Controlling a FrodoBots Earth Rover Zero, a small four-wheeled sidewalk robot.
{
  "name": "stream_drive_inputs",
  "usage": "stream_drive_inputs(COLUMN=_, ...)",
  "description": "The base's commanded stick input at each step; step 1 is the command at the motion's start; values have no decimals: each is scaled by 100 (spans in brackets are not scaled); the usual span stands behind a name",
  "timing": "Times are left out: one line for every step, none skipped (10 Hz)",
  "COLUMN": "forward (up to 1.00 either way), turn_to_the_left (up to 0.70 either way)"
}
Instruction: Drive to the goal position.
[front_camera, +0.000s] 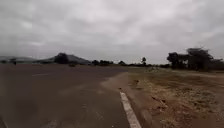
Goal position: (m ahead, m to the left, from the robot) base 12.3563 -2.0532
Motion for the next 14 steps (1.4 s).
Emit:
stream_drive_inputs(forward=0, turn_to_the_left=0)
stream_drive_inputs(forward=0, turn_to_the_left=0)
stream_drive_inputs(forward=0, turn_to_the_left=0)
stream_drive_inputs(forward=0, turn_to_the_left=0)
stream_drive_inputs(forward=40, turn_to_the_left=0)
stream_drive_inputs(forward=65, turn_to_the_left=0)
stream_drive_inputs(forward=70, turn_to_the_left=0)
stream_drive_inputs(forward=70, turn_to_the_left=0)
stream_drive_inputs(forward=70, turn_to_the_left=0)
stream_drive_inputs(forward=70, turn_to_the_left=0)
stream_drive_inputs(forward=70, turn_to_the_left=0)
stream_drive_inputs(forward=70, turn_to_the_left=0)
stream_drive_inputs(forward=70, turn_to_the_left=0)
stream_drive_inputs(forward=70, turn_to_the_left=0)
